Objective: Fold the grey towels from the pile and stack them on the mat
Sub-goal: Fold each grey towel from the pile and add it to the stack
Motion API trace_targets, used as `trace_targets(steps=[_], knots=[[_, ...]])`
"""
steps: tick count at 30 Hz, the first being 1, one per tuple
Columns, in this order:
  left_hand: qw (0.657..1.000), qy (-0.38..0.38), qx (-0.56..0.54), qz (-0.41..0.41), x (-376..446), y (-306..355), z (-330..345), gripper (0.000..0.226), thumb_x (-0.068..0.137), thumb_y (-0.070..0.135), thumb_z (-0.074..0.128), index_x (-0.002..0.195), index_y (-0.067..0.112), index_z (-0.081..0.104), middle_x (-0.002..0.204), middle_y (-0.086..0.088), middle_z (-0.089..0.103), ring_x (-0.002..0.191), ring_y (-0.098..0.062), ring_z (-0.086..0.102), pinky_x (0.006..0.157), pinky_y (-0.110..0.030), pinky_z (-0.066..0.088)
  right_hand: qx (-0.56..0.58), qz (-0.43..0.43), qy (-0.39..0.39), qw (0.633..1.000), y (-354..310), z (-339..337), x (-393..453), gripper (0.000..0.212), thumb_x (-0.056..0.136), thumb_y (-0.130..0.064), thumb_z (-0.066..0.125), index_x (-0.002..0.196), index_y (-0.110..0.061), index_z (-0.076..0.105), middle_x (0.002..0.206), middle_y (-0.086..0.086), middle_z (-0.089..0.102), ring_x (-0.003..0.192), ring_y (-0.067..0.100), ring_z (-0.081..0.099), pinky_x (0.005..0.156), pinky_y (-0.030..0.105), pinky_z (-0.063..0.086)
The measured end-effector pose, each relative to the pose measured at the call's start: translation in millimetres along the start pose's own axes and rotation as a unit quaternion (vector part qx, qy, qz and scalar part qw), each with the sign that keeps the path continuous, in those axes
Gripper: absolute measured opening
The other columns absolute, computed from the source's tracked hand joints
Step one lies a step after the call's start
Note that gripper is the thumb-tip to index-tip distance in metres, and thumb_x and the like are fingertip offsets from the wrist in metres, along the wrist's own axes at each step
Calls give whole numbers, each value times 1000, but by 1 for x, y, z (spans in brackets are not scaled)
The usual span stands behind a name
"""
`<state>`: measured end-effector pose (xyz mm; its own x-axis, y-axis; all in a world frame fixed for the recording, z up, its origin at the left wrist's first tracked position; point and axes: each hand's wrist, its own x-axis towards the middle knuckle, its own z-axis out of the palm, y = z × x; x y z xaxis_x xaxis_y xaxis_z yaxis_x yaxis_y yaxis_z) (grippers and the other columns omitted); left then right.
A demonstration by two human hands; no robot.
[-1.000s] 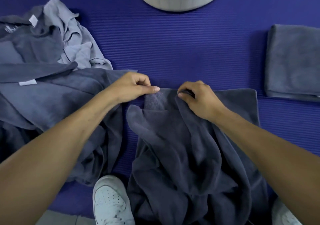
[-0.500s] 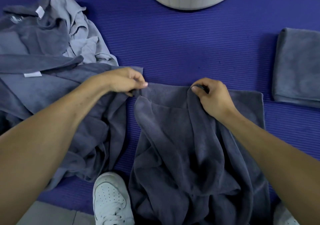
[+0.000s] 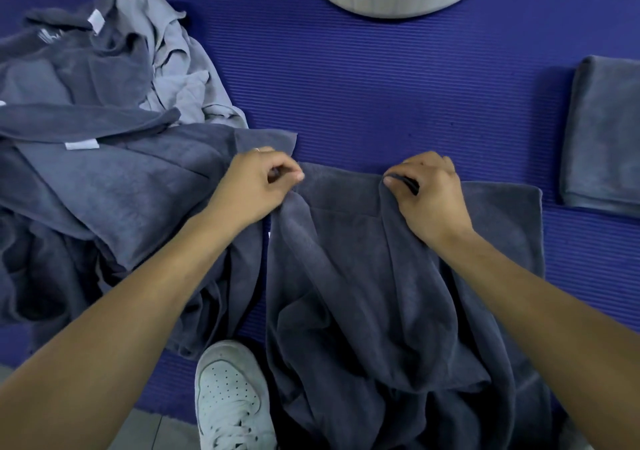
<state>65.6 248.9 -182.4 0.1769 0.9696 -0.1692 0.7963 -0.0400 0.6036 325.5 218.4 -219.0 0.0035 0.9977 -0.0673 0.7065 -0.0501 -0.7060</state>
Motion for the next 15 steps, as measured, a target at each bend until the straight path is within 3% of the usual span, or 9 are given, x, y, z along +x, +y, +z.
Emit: trace_targets(steps=[3, 6, 10, 12, 15], knots=[[995, -68, -22, -64, -14, 2, 1, 11, 84, 29, 76, 94, 24, 74, 82, 10, 66, 64, 0, 60, 64, -10, 45, -40, -70, 30, 996, -7, 4, -4, 9, 91, -18, 68, 93, -18, 77, 91, -1, 60, 90, 14, 43, 87, 34, 40], [989, -95, -39, -107, -17, -6, 3, 8, 83, 17, 78, 88, 22, 74, 70, 14, 66, 52, 7, 55, 62, -12, 42, -15, -65, -10, 998, -14, 6, -5, 11, 93, -18, 66, 92, -16, 77, 86, 2, 61, 85, 21, 53, 82, 43, 49], [966, -180, -57, -176, -11, -15, -10, 17, 83, 5, 76, 80, 21, 69, 68, 6, 68, 56, -8, 63, 61, -25, 53, 7, -52, -56, 997, -16, 9, -4, 13, 95, -20, 64, 94, -16, 76, 90, 1, 61, 82, 18, 60, 77, 42, 54], [953, -218, -60, -201, -8, -15, -20, 18, 85, -2, 72, 84, 16, 68, 72, -5, 66, 56, -12, 62, 62, -24, 56, 7, -50, -65, 997, -17, 9, -4, 13, 95, -20, 63, 93, -16, 76, 89, 1, 62, 80, 17, 60, 77, 42, 54], [965, -164, -90, -185, -2, -9, -24, 17, 85, -3, 71, 81, 14, 68, 66, -7, 66, 48, -2, 60, 53, -15, 52, 7, -38, -75, 996, -16, 8, -4, 14, 95, -21, 63, 91, -17, 75, 88, 0, 62, 80, 16, 59, 77, 41, 54]])
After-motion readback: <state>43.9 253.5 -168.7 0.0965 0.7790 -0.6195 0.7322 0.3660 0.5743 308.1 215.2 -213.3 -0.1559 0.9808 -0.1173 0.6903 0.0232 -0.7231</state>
